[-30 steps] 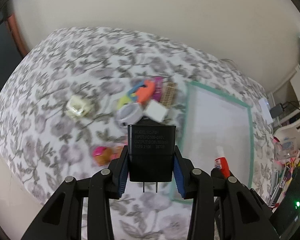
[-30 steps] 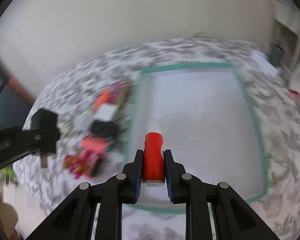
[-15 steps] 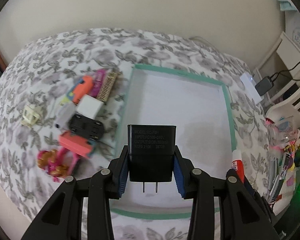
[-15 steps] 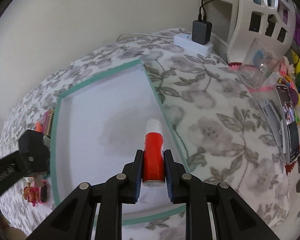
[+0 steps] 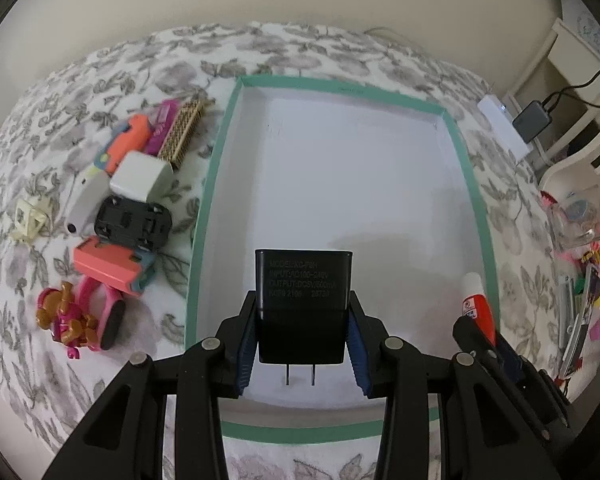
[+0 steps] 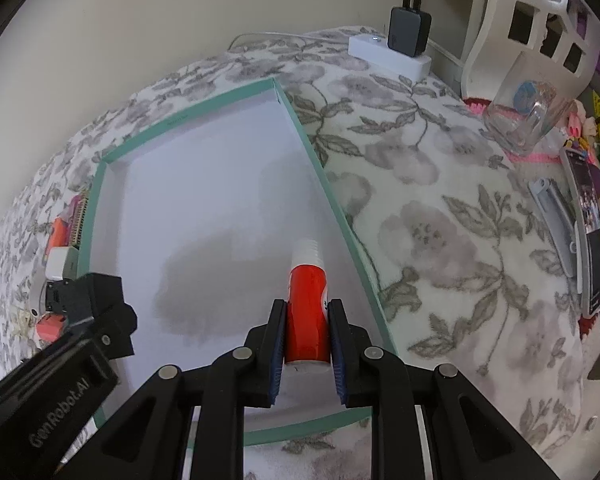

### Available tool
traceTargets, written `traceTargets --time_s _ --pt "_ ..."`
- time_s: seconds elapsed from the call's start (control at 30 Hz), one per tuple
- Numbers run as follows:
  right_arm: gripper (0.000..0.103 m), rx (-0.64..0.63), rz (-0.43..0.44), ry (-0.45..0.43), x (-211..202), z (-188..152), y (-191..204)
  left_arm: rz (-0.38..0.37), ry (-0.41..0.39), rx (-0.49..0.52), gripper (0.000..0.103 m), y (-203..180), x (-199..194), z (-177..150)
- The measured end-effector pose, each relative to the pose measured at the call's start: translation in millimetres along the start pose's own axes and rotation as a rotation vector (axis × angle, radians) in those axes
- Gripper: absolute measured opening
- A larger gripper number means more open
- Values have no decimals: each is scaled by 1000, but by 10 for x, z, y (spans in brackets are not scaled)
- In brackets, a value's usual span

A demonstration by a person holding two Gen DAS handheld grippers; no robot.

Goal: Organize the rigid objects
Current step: 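Carry the black charger into the tray with the left tool while the right tool carries the glue bottle there, then open the left tool releasing the charger while the right tool releases the glue bottle in the tray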

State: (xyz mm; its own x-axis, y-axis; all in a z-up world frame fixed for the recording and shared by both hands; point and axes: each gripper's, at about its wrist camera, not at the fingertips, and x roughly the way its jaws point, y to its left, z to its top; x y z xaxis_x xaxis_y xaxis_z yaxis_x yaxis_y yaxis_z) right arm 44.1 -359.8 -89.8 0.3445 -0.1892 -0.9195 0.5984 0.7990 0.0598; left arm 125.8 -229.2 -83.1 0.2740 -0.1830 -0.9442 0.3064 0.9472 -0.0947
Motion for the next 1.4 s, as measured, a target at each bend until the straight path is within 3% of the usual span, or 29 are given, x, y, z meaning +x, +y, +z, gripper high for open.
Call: traceTargets --time_s 0.53,0.6,0.67,0.9,1.0,1.03,1.1,1.17,1.4 --pt "22 3 -9 6 21 -5 1 -38 31 -30 42 79 88 3" --pt "23 4 -10 4 18 -6 4 -35 26 -30 47 88 75 6" --pt "23 5 -9 2 16 -3 4 -46 22 -34 61 97 60 13" --pt "23 2 -9 -18 -28 14 18 -40 -2 -41 62 125 -17 44" --pt "24 -1 -18 -47 -90 34 33 -19 -30 -46 71 150 -85 58" --pt "25 -2 -21 -55 -106 41 36 -9 -41 -49 80 163 -108 67" --pt "33 0 -24 -76 -146 56 38 4 -64 -55 83 196 -158 86" --pt "54 4 -30 -94 -176 60 38 12 -78 -65 83 237 -199 106" --pt "63 7 -40 -119 -205 70 40 64 -108 -127 86 427 -261 146"
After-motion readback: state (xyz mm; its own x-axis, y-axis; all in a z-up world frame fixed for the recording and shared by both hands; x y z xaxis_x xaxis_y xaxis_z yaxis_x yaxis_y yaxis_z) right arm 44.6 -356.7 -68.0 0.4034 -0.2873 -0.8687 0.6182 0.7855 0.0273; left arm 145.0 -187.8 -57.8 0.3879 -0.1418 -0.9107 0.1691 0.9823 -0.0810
